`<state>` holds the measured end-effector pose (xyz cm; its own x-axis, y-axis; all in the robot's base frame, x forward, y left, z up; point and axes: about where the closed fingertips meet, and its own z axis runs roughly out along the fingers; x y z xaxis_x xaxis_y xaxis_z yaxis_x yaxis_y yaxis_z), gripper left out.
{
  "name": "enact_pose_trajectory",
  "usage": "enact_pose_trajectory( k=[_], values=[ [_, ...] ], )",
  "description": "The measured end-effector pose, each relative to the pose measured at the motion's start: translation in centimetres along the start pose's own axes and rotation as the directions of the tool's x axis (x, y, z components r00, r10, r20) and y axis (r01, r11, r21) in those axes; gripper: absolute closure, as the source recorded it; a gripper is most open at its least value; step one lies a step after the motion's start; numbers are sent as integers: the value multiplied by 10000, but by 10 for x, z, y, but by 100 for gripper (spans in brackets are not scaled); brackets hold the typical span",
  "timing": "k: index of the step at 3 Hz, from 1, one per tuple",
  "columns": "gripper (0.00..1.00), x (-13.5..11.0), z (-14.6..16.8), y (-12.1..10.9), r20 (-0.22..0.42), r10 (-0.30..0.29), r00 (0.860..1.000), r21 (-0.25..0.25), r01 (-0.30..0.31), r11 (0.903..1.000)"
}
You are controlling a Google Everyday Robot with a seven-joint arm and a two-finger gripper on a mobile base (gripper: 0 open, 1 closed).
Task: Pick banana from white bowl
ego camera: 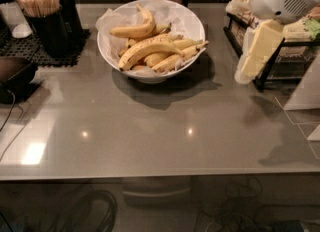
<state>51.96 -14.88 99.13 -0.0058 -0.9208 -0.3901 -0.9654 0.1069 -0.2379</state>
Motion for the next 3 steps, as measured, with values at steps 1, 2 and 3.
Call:
enact_pose_trajectory(
  k=[1, 2, 3],
  values=[
    [0, -31, 32, -32, 873, -406, 9953, -830, 479, 9954],
    [0, -35, 33, -41, 1018, -424, 9939, -650, 491, 9967],
    [0, -50, 49, -49, 1227, -809, 9891, -846, 917, 9922]
  ],
)
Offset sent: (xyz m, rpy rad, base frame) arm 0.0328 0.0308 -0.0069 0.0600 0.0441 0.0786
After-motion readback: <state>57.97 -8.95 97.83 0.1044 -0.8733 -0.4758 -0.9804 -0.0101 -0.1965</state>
